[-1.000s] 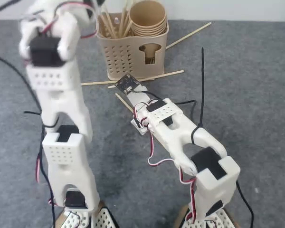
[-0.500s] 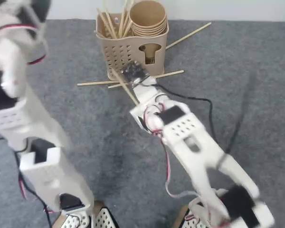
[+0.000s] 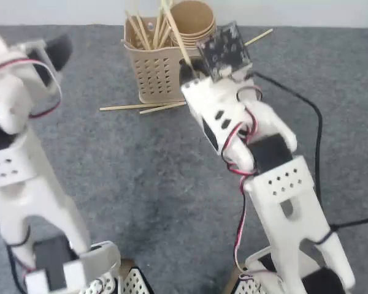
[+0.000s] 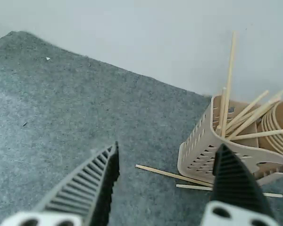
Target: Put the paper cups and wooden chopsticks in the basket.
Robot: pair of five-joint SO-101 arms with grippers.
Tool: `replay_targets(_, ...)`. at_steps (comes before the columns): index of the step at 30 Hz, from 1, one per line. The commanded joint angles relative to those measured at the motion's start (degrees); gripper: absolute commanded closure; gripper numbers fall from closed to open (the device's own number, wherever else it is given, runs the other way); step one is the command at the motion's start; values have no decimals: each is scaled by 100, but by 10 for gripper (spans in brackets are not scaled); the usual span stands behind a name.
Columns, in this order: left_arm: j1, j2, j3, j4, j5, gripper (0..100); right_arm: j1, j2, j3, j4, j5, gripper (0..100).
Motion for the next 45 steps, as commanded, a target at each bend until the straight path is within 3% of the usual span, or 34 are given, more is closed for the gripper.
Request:
replay_targets(1, -53, -782, 1736, -695, -35, 695, 110, 497, -1011, -558, -70, 991)
replay_targets(4, -237, -1398, 3336, -1477, -35, 695, 303, 884, -1407, -1191, -273, 991)
replay_targets(11, -510, -3068, 6958, -3473, -62, 694, 585, 1736, -2066, -2114, -1811, 991)
replay_targets(16, -457, -3235, 8330, -4211, -62, 694, 576, 2536, -2338, -3240, -2558, 991)
replay_targets(22, -457, -3191, 9262, -5152, -35, 694, 576, 3705, -3138, -4048, -2787, 991)
replay_targets(28, -422, -3182, 9974, -6233, -62, 694, 523, 5288, -4765, -4154, -2760, 991)
replay_targets(36, -299, -3182, 10097, -6259, -202, 694, 338, 7943, -7692, -4092, -1987, 991)
replay_targets(40, -290, -3182, 10123, -6365, -255, 694, 242, 8778, -8923, -3284, -1908, 987)
replay_targets(45, -290, -3182, 10202, -6488, -255, 694, 163, 9332, -9600, -2651, -1908, 835)
